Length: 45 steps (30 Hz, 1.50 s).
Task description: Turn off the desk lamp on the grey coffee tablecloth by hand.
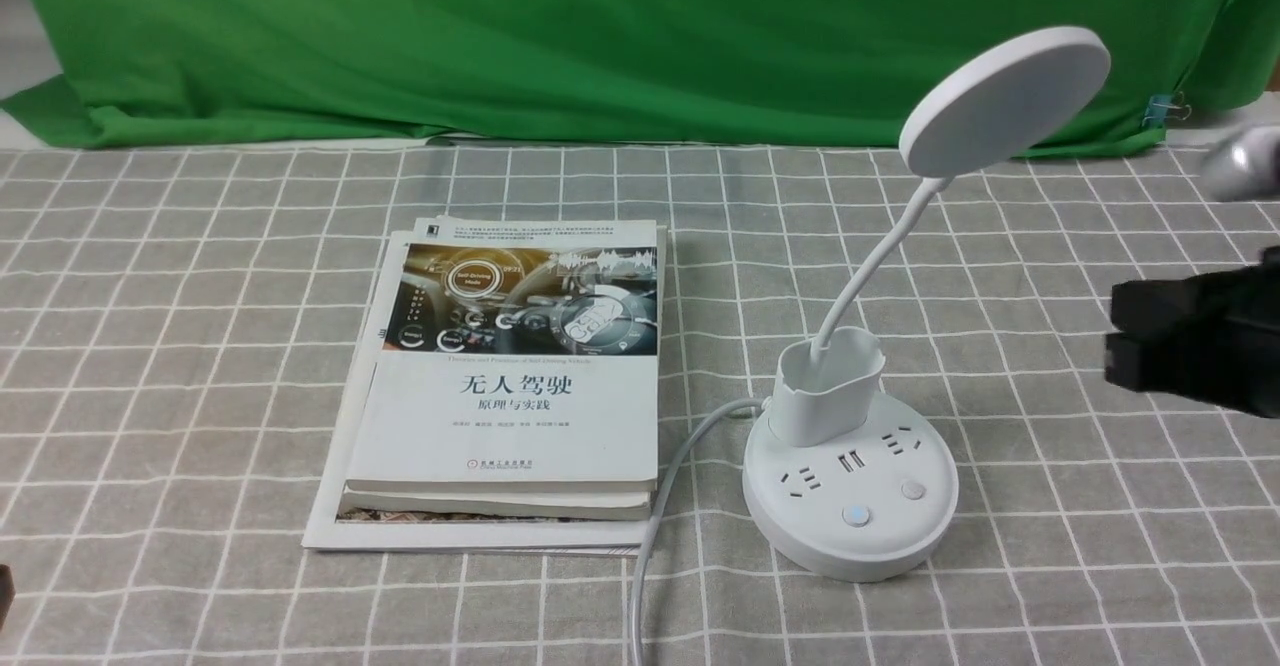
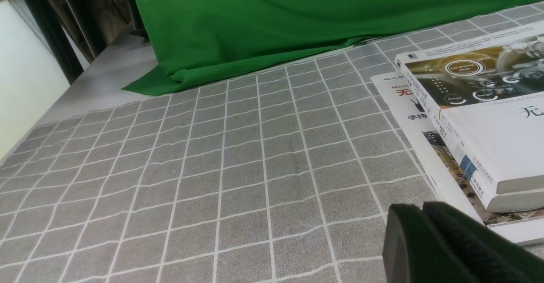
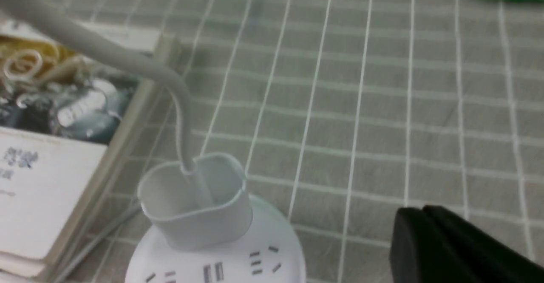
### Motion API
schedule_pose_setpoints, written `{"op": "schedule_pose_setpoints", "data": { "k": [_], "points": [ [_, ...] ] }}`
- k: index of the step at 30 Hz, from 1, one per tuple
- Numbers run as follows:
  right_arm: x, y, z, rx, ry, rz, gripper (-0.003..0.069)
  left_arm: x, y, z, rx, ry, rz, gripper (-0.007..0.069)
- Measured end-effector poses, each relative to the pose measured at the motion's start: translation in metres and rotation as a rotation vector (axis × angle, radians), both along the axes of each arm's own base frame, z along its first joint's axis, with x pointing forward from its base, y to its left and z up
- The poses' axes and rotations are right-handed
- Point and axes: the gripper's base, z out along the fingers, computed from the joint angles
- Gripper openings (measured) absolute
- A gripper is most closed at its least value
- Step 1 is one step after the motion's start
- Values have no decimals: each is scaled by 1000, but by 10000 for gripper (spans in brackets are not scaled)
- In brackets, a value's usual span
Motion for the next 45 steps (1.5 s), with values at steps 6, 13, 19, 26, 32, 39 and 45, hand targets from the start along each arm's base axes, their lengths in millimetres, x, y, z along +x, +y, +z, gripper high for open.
{"op": "schedule_pose_setpoints", "data": {
  "k": [6,13,19,26,32,39,45],
  "points": [
    [-54,-14,-2,30,-228,2,34,0,0,0,0,0,0,19],
    [-89,-25,-28,92,-278,-16,36,0,0,0,0,0,0,19],
    [-91,-26,-28,101,-286,-18,36,0,0,0,0,0,0,19],
    [-91,-26,-28,104,-287,-19,36,0,0,0,0,0,0,19],
    [-91,-26,-28,105,-286,-19,38,0,0,0,0,0,0,19],
    [-91,-26,-28,104,-285,-19,38,0,0,0,0,0,0,19],
    [-107,-33,-37,118,-339,-36,38,0,0,0,0,0,0,19]
  ]
}}
